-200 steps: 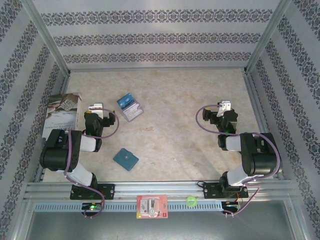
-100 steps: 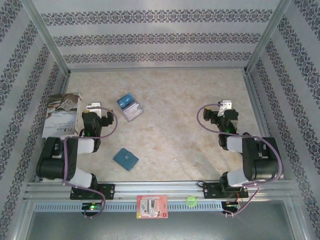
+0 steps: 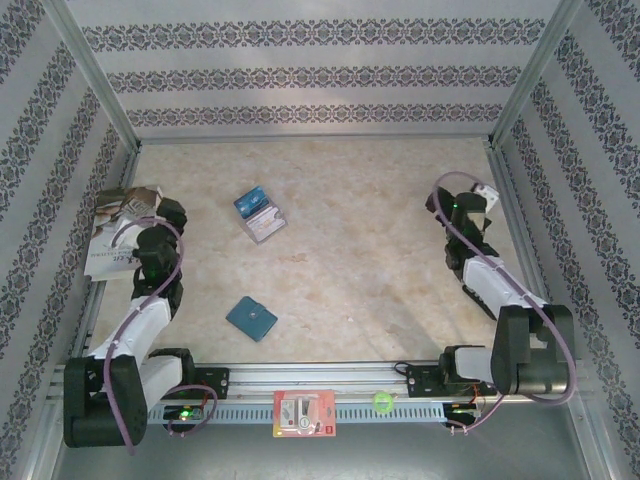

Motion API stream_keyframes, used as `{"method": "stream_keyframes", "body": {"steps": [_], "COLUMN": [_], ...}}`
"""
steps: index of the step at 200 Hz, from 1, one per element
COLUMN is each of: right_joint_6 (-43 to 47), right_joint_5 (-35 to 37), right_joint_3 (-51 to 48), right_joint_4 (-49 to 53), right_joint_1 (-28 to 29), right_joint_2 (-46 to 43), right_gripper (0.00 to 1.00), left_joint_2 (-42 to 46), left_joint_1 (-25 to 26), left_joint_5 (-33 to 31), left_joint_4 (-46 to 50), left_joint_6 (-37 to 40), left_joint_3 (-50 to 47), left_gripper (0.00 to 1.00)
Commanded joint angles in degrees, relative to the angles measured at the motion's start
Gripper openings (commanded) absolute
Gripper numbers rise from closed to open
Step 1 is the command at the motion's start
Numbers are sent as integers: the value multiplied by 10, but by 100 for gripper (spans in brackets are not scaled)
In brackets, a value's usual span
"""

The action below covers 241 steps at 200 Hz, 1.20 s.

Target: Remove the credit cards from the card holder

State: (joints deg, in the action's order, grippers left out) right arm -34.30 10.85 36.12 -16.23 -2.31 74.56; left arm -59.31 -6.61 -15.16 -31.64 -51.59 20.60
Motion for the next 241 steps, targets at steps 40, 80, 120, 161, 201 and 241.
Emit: {"method": "stream_keyframes", "body": {"steps": [40,80,120,161,201,241], "right_joint_6": [-63,-13,1,30,32,-8], "right_joint_5": [-243,-282,-297,-352,-397,-384], "right_joint_3": [46,80,103,170,293,384], "right_joint_4": [50,65,67,72,78,68], "right_joint_1": [32,123,167,208,259,293], "right_joint_2": [91,119,144,198,301,386], "right_gripper": [98,97,95,91,73,57], "left_joint_2": [-62,-137,-268,-293,-273,-313], "left_joint_1": [-3,54,81,89,86,79], "left_joint_5": [247,307,335,311,236,163], "left_joint_4": [96,186,233,220,260,364], "left_joint_6": [-55,40,78,72,48,59], "left_joint_3": [90,149,235,252,252,307], "left_gripper": [99,90,75,72,46,24]}}
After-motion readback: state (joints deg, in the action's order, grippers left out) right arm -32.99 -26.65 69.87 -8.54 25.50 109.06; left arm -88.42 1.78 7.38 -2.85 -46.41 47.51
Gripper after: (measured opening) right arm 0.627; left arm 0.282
